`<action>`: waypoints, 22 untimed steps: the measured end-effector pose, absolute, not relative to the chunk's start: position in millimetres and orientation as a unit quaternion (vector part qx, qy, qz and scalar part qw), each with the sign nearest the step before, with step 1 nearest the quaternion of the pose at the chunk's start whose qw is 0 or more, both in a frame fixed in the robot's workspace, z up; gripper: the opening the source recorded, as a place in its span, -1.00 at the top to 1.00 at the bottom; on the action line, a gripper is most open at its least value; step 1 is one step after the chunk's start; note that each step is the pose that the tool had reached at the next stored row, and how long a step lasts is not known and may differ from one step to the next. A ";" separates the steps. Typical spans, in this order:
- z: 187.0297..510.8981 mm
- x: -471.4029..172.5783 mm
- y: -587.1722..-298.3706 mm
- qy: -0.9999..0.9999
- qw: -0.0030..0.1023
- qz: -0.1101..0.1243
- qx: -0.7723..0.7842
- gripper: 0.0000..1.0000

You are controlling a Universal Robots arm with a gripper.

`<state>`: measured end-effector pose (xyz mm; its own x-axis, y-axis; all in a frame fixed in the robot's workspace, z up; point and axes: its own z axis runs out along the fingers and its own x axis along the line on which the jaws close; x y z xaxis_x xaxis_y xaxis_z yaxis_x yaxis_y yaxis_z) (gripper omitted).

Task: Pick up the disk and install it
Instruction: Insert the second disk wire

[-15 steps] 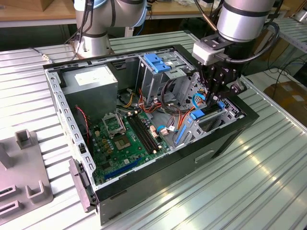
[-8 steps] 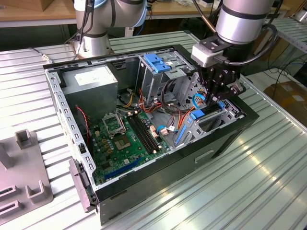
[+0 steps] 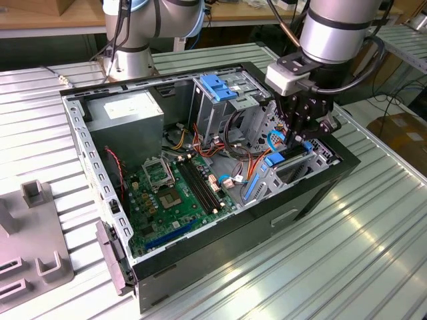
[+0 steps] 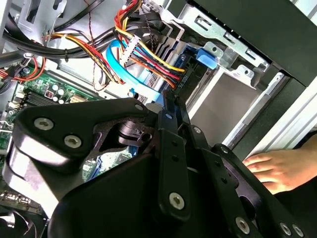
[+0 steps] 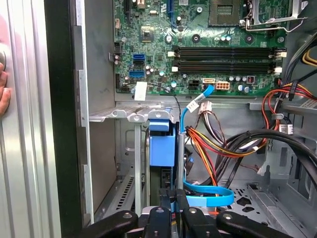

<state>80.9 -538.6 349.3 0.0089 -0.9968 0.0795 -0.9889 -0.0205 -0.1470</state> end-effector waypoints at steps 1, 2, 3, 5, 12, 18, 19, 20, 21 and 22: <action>349.1 81.0 -539.0 0.699 0.025 -0.080 -0.710 0.68; 348.8 81.0 -539.9 0.700 0.026 -0.079 -0.710 0.68; 348.6 81.0 -540.7 0.700 0.027 -0.077 -0.710 0.68; 348.3 81.0 -543.6 0.701 0.032 -0.072 -0.709 0.68; 348.2 81.1 -552.6 0.703 0.050 -0.055 -0.708 0.68; 347.3 81.3 -553.6 0.703 0.050 -0.055 -0.707 0.68; 347.0 81.3 -553.7 0.703 0.050 -0.055 -0.707 0.68; 346.7 81.3 -553.9 0.703 0.050 -0.055 -0.707 0.68; 346.4 81.3 -554.0 0.703 0.050 -0.055 -0.707 0.68; 346.2 81.3 -554.1 0.703 0.050 -0.055 -0.707 0.68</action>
